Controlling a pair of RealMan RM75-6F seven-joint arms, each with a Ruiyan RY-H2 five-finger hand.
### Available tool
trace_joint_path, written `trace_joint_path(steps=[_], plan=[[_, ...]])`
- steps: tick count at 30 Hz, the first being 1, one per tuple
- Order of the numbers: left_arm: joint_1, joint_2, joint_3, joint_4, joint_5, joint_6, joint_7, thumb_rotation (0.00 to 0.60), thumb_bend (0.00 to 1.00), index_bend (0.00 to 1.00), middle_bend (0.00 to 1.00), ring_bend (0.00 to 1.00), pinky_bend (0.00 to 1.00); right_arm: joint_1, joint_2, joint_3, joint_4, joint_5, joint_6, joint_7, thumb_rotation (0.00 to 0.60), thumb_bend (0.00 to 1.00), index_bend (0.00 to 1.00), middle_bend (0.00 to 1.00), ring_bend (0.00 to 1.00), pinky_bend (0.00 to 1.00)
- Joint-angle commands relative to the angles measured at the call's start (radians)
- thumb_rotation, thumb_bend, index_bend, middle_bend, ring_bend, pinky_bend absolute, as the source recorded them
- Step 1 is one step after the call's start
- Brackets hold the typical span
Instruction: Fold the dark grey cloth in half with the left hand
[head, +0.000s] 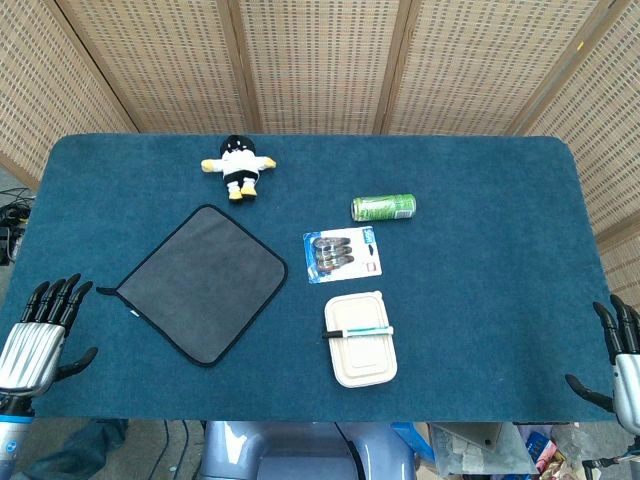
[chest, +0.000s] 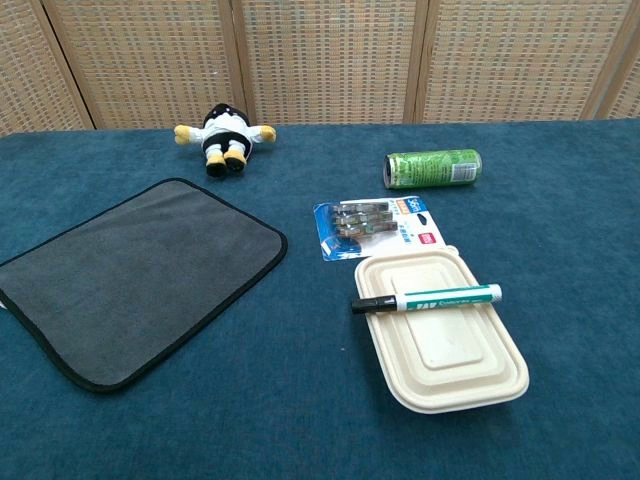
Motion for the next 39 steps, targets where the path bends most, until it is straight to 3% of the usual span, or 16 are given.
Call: trace_joint_path(steps=[1,5,10,19,28,39], plan=[[-0.038,-0.009,-0.03,0.016,-0.027,-0.045,-0.003,0.6,0.26,0.0,0.0,0.0,0.0,0.0,0.003,0.005,0.001,0.012,-0.003,0.009,0.6,0.0,0.0,0.0,0.0,0.0],[-0.159,-0.03,-0.09,0.082,-0.02,-0.164,-0.043,0.6,0.26,0.0,0.0,0.0,0.0,0.006,0.005,0.016,0.005,0.035,-0.015,0.016,0.6,0.0,0.0,0.0,0.0,0.0],[-0.337,-0.033,-0.154,0.111,-0.071,-0.408,-0.058,0.6,0.26,0.0,0.0,0.0,0.0,0.011,0.007,0.025,0.007,0.063,-0.034,0.026,0.6,0.0,0.0,0.0,0.0,0.0],[-0.605,-0.188,-0.248,0.323,-0.221,-0.733,-0.049,0.6,0.26,0.24,0.0,0.0,0.0,0.016,0.012,0.043,0.017,0.119,-0.06,0.046,0.6,0.0,0.0,0.0,0.0,0.0],[-0.811,-0.378,-0.286,0.575,-0.383,-0.914,0.031,0.6,0.31,0.26,0.0,0.0,0.0,0.031,0.006,0.063,0.05,0.188,-0.108,0.056,0.6,0.0,0.0,0.0,0.0,0.0],[-0.962,-0.582,-0.26,0.848,-0.516,-1.006,0.127,0.6,0.33,0.32,0.0,0.0,0.0,0.047,-0.006,0.077,0.084,0.242,-0.157,0.056,0.6,0.0,0.0,0.0,0.0,0.0]])
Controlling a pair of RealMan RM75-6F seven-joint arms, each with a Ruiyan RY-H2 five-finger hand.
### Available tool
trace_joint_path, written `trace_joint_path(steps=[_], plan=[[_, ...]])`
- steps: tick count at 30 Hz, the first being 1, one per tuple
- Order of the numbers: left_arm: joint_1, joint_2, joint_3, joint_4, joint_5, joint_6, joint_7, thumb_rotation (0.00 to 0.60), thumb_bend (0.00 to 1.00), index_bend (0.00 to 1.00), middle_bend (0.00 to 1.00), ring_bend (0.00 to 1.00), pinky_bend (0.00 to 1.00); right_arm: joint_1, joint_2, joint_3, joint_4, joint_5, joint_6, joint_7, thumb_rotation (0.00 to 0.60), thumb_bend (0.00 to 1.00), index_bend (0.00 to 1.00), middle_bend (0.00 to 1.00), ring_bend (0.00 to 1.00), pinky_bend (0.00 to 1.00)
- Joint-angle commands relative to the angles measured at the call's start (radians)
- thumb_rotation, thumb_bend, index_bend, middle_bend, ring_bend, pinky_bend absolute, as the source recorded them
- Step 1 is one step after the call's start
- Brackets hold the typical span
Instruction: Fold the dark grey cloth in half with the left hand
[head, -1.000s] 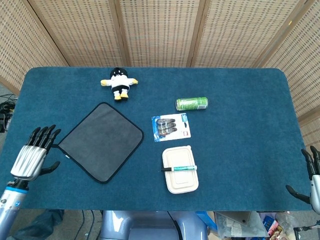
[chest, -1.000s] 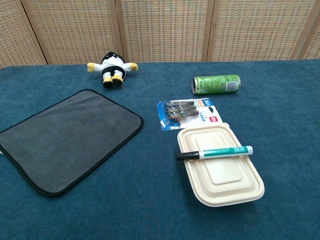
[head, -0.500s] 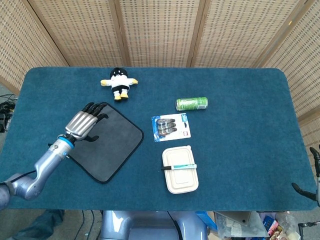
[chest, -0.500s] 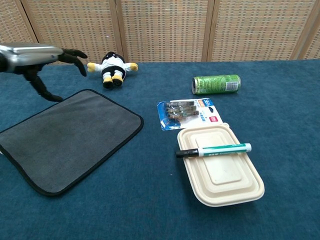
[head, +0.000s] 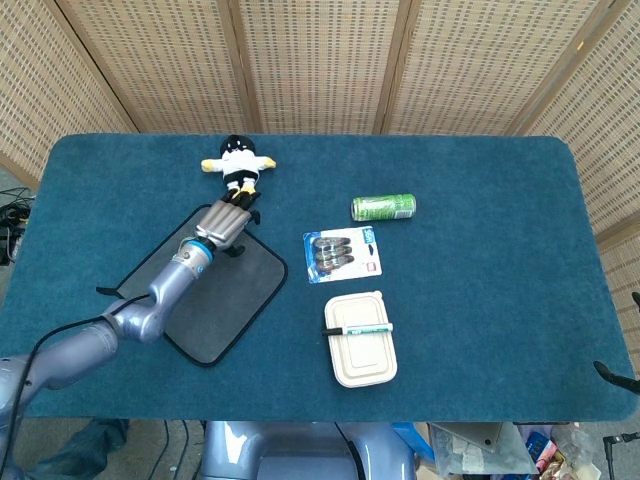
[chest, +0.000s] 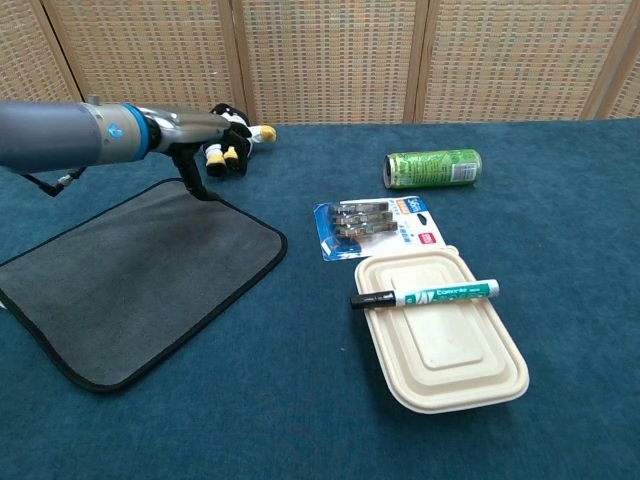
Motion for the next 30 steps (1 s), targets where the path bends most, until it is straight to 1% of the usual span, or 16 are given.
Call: trace_joint_path(steps=[1,6,14,30], plan=[[-0.053,-0.076,0.016,0.092,-0.044,-0.035,0.035,0.6,0.33,0.33,0.0,0.0,0.0,0.003,-0.003,0.001,0.006,0.008,-0.008,-0.003,0.6,0.0,0.0,0.0,0.0,0.0],[-0.091,-0.147,0.028,0.194,-0.076,-0.068,0.044,0.6,0.36,0.34,0.0,0.0,0.0,0.008,-0.008,0.003,0.014,0.02,-0.022,-0.006,0.6,0.0,0.0,0.0,0.0,0.0],[-0.128,-0.205,0.044,0.289,-0.087,-0.102,0.038,0.6,0.38,0.34,0.0,0.0,0.0,0.011,-0.011,0.005,0.02,0.031,-0.031,-0.006,0.6,0.0,0.0,0.0,0.0,0.0],[-0.115,-0.212,0.069,0.344,-0.1,-0.11,0.017,0.6,0.38,0.36,0.0,0.0,0.0,0.011,-0.01,0.005,0.019,0.033,-0.032,-0.006,0.6,0.0,0.0,0.0,0.0,0.0]])
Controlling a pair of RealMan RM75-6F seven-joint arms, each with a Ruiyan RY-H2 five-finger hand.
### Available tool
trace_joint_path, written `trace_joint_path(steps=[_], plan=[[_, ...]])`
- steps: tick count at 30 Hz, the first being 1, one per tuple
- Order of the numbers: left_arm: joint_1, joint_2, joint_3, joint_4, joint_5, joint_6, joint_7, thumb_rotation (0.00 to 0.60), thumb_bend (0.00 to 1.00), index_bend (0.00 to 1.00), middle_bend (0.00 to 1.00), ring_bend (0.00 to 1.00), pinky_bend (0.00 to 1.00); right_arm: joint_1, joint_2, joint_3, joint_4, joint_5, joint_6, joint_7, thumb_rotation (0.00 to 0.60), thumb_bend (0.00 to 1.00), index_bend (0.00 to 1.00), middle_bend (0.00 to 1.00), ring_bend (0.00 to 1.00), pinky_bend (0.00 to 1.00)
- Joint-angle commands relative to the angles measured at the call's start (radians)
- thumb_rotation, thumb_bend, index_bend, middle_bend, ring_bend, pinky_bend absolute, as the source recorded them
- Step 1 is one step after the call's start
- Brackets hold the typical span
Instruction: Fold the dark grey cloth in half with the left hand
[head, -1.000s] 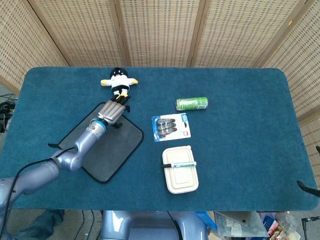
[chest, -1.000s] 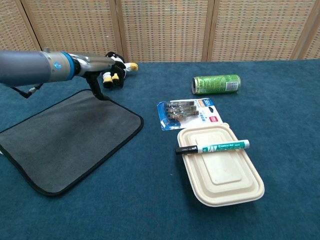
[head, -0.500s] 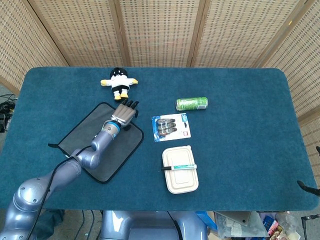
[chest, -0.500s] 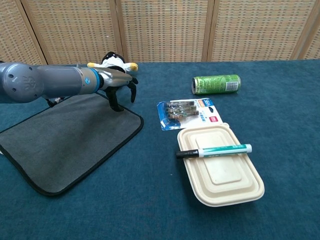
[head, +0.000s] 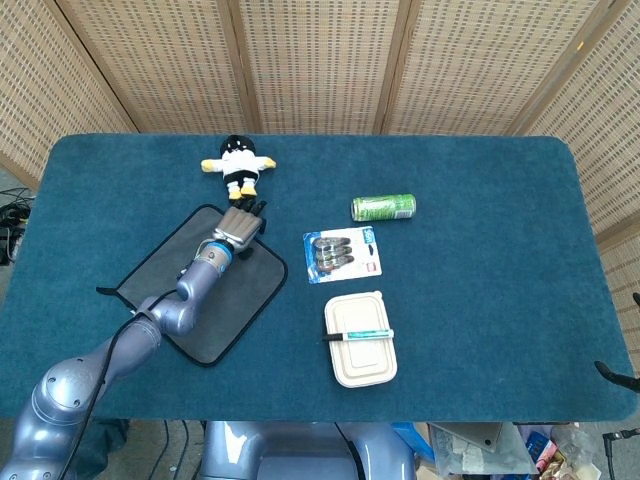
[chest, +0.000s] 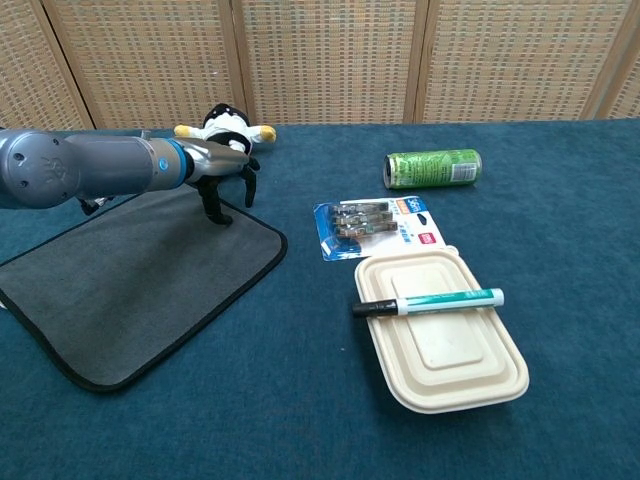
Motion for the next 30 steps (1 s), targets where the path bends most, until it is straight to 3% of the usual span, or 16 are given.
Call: trace_joint_path(steps=[1,6,10,21,30], plan=[[-0.001,-0.004,0.002,0.005,-0.003,-0.004,-0.001,0.6,0.38,0.37,0.0,0.0,0.0,0.0,0.0,0.0,0.0,0.0,0.001,-0.001,0.6,0.0,0.0,0.0,0.0,0.0],[-0.005,-0.01,0.004,0.01,-0.004,0.003,0.001,0.6,0.38,0.42,0.0,0.0,0.0,0.0,0.0,0.001,-0.001,0.002,0.001,-0.001,0.6,0.0,0.0,0.0,0.0,0.0],[-0.005,-0.012,0.005,0.01,-0.007,0.01,0.001,0.6,0.38,0.55,0.0,0.0,0.0,-0.001,0.0,0.001,0.0,0.002,0.0,0.002,0.6,0.0,0.0,0.0,0.0,0.0],[0.0,-0.019,0.003,0.015,-0.037,0.041,0.036,0.6,0.38,0.56,0.0,0.0,0.0,-0.001,0.002,0.0,0.0,0.0,0.0,0.01,0.6,0.0,0.0,0.0,0.0,0.0],[0.006,-0.012,0.008,-0.005,-0.051,0.05,0.057,0.6,0.55,0.63,0.0,0.0,0.0,-0.002,0.004,-0.002,-0.002,-0.006,0.0,0.013,0.6,0.0,0.0,0.0,0.0,0.0]])
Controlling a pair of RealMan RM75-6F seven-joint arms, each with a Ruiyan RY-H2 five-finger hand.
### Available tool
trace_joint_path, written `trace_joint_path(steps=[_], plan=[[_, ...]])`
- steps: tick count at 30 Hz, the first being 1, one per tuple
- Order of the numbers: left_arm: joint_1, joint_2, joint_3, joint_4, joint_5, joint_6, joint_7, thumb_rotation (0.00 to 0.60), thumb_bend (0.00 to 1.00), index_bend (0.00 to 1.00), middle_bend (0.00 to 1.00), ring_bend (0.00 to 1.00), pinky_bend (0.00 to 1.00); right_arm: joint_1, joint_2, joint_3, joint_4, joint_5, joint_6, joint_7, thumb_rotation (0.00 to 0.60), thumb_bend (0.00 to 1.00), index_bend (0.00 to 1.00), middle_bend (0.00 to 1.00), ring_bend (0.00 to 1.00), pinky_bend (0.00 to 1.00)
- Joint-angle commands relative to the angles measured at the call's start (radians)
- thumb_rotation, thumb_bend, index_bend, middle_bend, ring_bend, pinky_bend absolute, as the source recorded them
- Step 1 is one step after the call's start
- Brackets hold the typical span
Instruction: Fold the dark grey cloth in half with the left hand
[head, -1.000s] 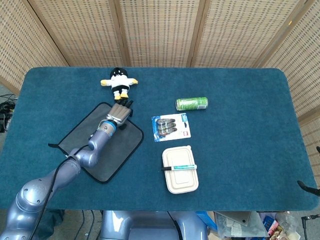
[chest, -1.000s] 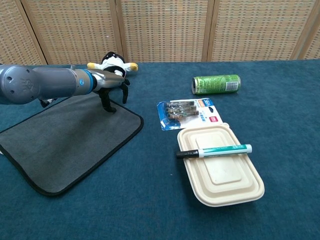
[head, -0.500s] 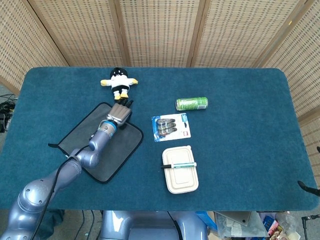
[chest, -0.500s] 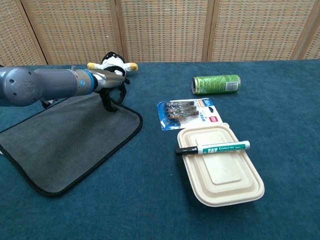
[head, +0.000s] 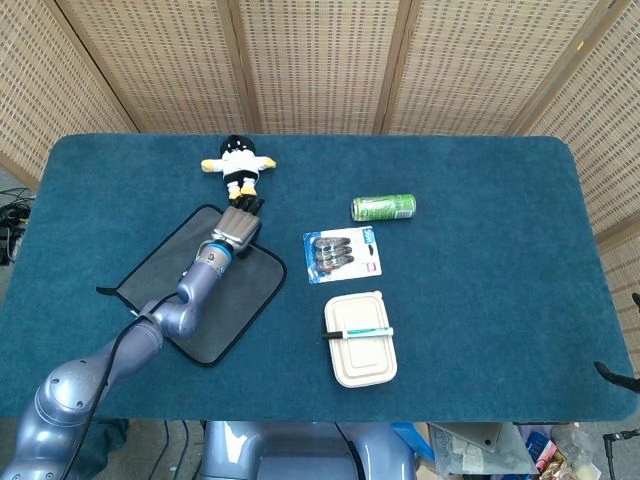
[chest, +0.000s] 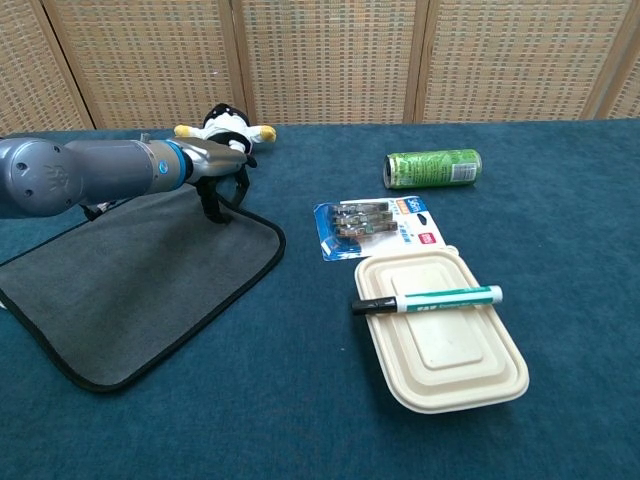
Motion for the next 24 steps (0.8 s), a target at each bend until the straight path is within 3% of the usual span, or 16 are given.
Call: trace_joint_path(steps=[1,13,24], plan=[[0.002,0.002,0.0,-0.005,-0.006,0.002,0.003,0.6,0.57,0.64,0.0,0.0,0.0,0.0,0.0,0.0,0.0,0.0,0.0,0.001,0.6,0.0,0.0,0.0,0.0,0.0],[0.011,0.019,0.003,-0.036,-0.02,0.021,0.02,0.6,0.74,0.68,0.0,0.0,0.0,-0.001,0.003,-0.002,-0.004,-0.006,0.002,0.004,0.6,0.0,0.0,0.0,0.0,0.0],[0.047,0.096,0.024,-0.163,-0.018,0.067,0.039,0.6,0.85,0.68,0.0,0.0,0.0,-0.004,0.008,-0.007,-0.011,-0.021,0.01,0.01,0.6,0.0,0.0,0.0,0.0,0.0]])
